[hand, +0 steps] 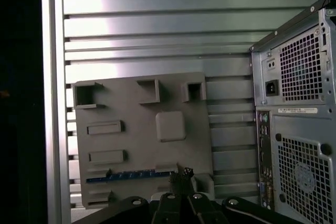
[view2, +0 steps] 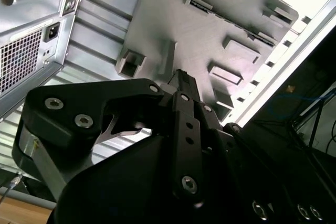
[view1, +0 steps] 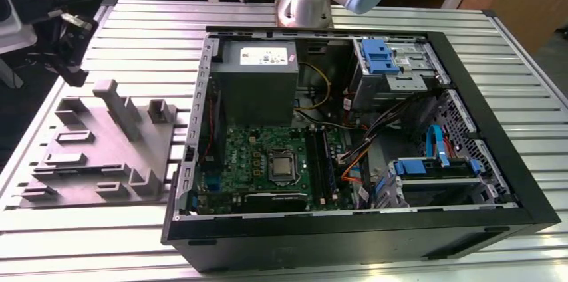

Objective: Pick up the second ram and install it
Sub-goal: 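Reach for the second ram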

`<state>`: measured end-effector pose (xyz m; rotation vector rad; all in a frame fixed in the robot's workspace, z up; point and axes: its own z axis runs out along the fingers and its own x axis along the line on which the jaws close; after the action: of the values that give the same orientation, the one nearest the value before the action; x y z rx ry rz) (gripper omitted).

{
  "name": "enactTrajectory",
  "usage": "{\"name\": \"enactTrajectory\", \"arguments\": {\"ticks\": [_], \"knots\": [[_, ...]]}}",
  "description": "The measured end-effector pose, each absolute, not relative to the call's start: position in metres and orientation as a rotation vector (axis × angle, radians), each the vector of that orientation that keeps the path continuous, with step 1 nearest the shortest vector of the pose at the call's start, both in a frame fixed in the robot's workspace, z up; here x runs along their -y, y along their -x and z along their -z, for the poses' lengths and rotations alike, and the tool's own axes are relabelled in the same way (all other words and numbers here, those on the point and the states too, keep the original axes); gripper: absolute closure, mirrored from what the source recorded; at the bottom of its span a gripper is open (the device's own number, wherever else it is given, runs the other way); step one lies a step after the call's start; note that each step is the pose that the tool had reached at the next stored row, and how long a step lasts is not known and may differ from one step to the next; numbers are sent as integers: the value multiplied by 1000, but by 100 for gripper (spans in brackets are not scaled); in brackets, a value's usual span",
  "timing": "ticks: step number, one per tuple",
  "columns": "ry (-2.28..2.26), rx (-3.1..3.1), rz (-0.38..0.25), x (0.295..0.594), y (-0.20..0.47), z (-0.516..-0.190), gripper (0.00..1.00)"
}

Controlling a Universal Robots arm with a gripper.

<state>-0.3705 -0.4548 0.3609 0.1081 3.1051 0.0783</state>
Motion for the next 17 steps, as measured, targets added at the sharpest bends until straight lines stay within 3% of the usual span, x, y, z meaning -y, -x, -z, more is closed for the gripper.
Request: {"name": "enactTrajectory", "arguments": {"ticks": [17], "knots": [[-108, -3105, -78, 474, 388, -341, 90]]}}
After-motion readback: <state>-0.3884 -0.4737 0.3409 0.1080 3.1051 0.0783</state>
